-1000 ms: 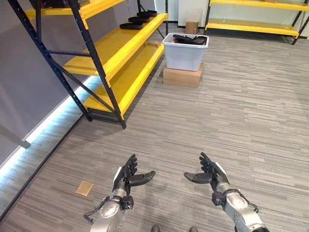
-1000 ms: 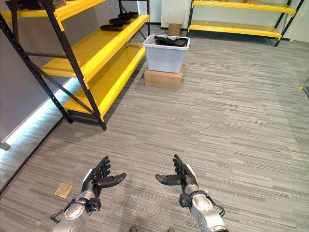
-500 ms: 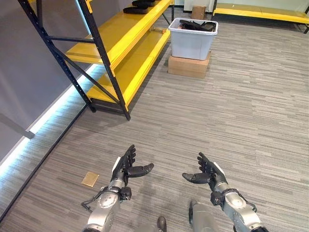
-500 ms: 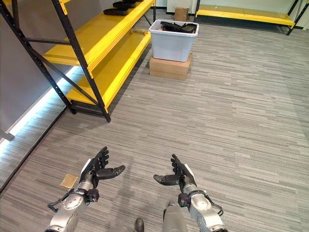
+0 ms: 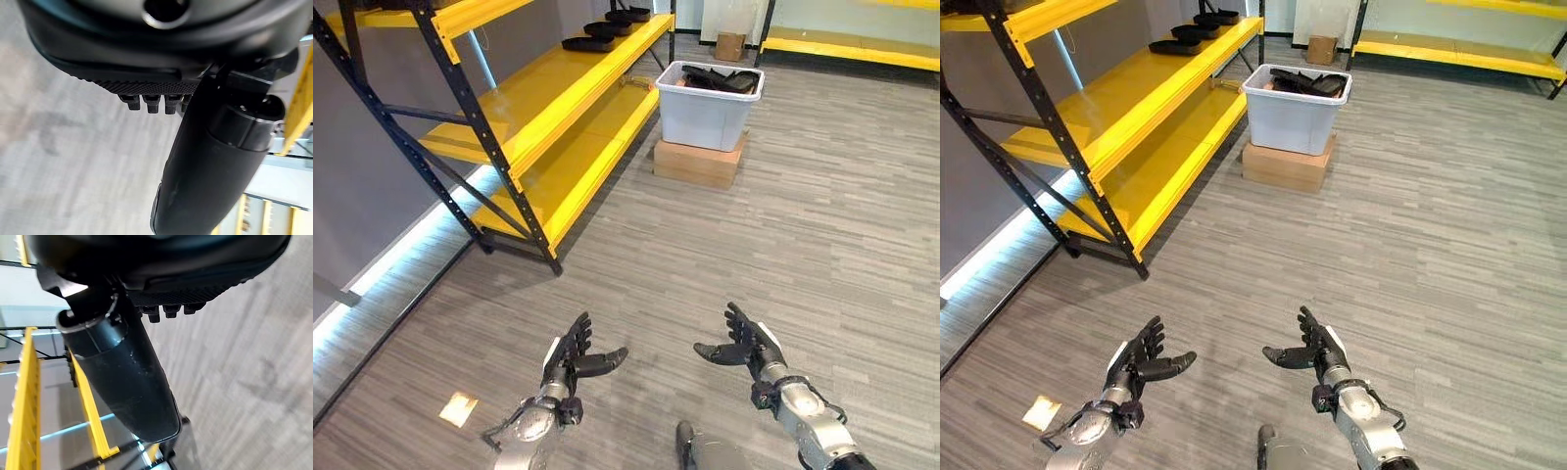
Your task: Move parts from the plastic box to the shelf.
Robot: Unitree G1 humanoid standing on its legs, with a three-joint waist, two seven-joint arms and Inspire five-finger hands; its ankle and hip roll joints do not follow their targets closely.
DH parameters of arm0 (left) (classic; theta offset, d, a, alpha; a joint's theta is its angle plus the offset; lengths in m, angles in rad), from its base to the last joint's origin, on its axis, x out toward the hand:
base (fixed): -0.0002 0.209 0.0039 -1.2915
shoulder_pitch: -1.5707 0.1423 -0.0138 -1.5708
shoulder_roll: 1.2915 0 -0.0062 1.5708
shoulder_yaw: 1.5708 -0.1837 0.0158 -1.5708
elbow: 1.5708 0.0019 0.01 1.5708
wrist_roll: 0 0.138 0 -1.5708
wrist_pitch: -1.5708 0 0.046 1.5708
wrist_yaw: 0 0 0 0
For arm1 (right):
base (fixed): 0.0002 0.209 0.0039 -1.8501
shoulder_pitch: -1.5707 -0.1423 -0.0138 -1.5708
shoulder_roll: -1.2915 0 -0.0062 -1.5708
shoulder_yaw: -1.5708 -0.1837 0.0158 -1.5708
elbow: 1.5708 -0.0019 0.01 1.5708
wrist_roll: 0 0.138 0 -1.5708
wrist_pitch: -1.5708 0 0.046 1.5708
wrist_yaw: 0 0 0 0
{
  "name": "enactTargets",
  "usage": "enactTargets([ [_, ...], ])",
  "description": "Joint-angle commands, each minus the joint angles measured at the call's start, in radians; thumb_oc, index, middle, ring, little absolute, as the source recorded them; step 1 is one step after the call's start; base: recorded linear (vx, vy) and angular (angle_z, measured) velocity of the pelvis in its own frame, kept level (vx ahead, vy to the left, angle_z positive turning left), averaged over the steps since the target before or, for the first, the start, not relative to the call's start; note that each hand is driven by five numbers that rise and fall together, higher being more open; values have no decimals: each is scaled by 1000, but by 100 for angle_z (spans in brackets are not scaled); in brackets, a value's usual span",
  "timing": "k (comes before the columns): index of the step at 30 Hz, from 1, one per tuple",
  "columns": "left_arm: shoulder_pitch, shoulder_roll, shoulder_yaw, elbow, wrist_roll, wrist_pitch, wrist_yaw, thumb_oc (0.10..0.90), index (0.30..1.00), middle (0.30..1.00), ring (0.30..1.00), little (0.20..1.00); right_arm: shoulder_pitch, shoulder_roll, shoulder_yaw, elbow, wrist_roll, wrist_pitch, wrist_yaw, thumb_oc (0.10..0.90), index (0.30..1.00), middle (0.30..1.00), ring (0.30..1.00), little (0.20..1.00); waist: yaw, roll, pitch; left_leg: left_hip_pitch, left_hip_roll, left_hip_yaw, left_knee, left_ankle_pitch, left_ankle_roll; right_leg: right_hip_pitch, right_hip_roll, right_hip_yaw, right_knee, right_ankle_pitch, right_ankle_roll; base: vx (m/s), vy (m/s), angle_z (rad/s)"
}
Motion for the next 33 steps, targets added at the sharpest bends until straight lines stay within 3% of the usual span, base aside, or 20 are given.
enactTargets([
  [1,-39,46,15,-134,-29,-82,-17,900,1000,1000,1000,1000,-20,-12,9,-97,29,-88,13,900,1000,1000,1000,1000,45,-53,28,-129,-54,-27,346,360,79,93,-37,92,-170,58,28,229,-296,-14],
  [3,-32,43,15,-136,-32,-78,-13,900,1000,1000,1000,1000,-16,-16,6,-99,24,-89,2,900,1000,1000,1000,1000,50,-64,36,-155,-58,-10,376,342,91,118,-38,97,-185,51,18,232,-145,-37],
  [4,-20,41,15,-142,-34,-77,-16,900,1000,1000,1000,1000,-4,-20,-7,-96,24,-88,-6,900,1000,1000,1000,1000,67,-67,54,-234,-67,35,359,284,96,168,-49,98,-210,43,22,386,-135,-13],
  [7,-11,40,14,-131,-39,-84,-17,900,1000,1000,1000,1000,16,-20,-38,-99,35,-98,-17,900,1000,1000,1000,1000,87,-70,60,-326,-59,126,88,207,76,245,-68,89,-262,20,49,332,20,25],
  [8,-11,40,14,-131,-39,-84,-17,900,1000,1000,1000,1000,16,-20,-38,-99,35,-98,-17,900,1000,1000,1000,1000,88,-73,59,-323,-62,128,80,212,77,244,-71,90,-264,22,50,387,149,6],
  [9,-14,41,8,-121,-32,-86,-17,900,1000,1000,1000,1000,25,-15,-50,-94,29,-102,-23,900,1000,1000,1000,1000,99,-61,56,-345,-44,154,-165,233,63,287,-69,88,-278,-10,65,259,107,-21],
  [10,-14,41,7,-121,-32,-87,-17,900,1000,1000,1000,1000,25,-15,-50,-94,29,-102,-23,900,1000,1000,1000,1000,100,-63,56,-339,-45,156,-176,241,63,287,-70,89,-280,-8,65,421,182,-15],
  [13,-27,40,3,-109,-9,-94,-10,900,1000,1000,1000,1000,36,2,-57,-73,7,-100,-31,900,1000,1000,1000,1000,136,-38,43,-368,-31,106,-475,363,22,399,-61,110,-298,-72,81,452,162,-7],
  [17,-20,47,12,-117,-13,-98,-15,900,1000,1000,1000,1000,55,22,-61,-82,-4,-85,-13,900,1000,1000,1000,1000,141,-36,18,-351,-20,118,-416,376,20,459,-104,112,-279,-112,105,444,257,-49],
  [19,-38,64,8,-130,-11,-98,-14,900,1000,1000,1000,1000,49,42,-63,-99,7,-84,-9,900,1000,1000,1000,1000,146,-62,1,-408,-48,146,-269,303,46,459,-168,104,-245,-104,140,327,239,-39],
  [20,-38,65,8,-130,-11,-97,-14,900,1000,1000,1000,1000,49,42,-63,-99,7,-84,-9,900,1000,1000,1000,1000,146,-63,0,-411,-49,147,-263,299,47,458,-169,104,-245,-105,141,347,251,-16],
  [22,-43,82,11,-145,-5,-95,-11,900,1000,1000,1000,1000,35,56,-55,-118,5,-86,4,900,1000,1000,1000,1000,162,-92,-9,-454,-94,167,-91,162,100,420,-241,116,-106,-53,178,347,275,-5],
  [23,-44,82,11,-145,-5,-95,-11,900,1000,1000,1000,1000,35,56,-55,-118,5,-86,4,900,1000,1000,1000,1000,163,-91,-12,-458,-92,167,-92,164,100,415,-240,118,-106,-51,178,178,175,1],
  [24,-47,87,12,-146,-2,-90,-11,900,1000,1000,1000,1000,35,61,-51,-120,-2,-83,3,900,1000,1000,1000,1000,165,-89,-9,-439,-97,169,-93,144,118,376,-243,124,-13,-23,171,253,306,-27],
  [25,-44,94,17,-152,13,-82,-3,900,1000,1000,1000,1000,37,76,-42,-118,-14,-85,11,900,1000,1000,1000,1000,153,-84,11,-379,-133,176,-96,99,160,283,-235,136,219,113,162,328,394,-38],
  [27,-44,99,20,-152,17,-81,-3,900,1000,1000,1000,1000,43,78,-40,-125,-23,-81,12,900,1000,1000,1000,1000,144,-72,17,-339,-138,176,-119,96,169,235,-221,129,284,131,161,215,255,5],
  [28,-44,104,21,-153,19,-80,-6,900,1000,1000,1000,1000,44,72,-37,-128,-61,-84,13,900,1000,1000,1000,1000,128,-58,36,-293,-150,174,-140,92,178,180,-191,125,360,141,162,318,262,51],
  [29,-37,106,22,-156,34,-81,-11,900,1000,1000,1000,1000,64,89,-43,-128,-3,-87,26,900,1000,1000,1000,1000,108,-33,42,-228,-160,167,-184,89,185,110,-168,90,411,115,159,428,309,42],
  [31,-33,108,24,-158,37,-79,-13,900,1000,1000,1000,1000,71,89,-45,-130,1,-83,26,900,1000,1000,1000,1000,96,-30,43,-197,-167,158,-206,91,184,78,-157,78,404,89,152,295,137,44],
  [33,-31,108,28,-152,22,-83,-23,900,1000,1000,1000,1000,72,79,-45,-144,-31,-90,23,900,1000,1000,1000,1000,72,-26,49,-119,-180,136,-255,78,171,23,-161,42,212,54,139,411,37,65],
])
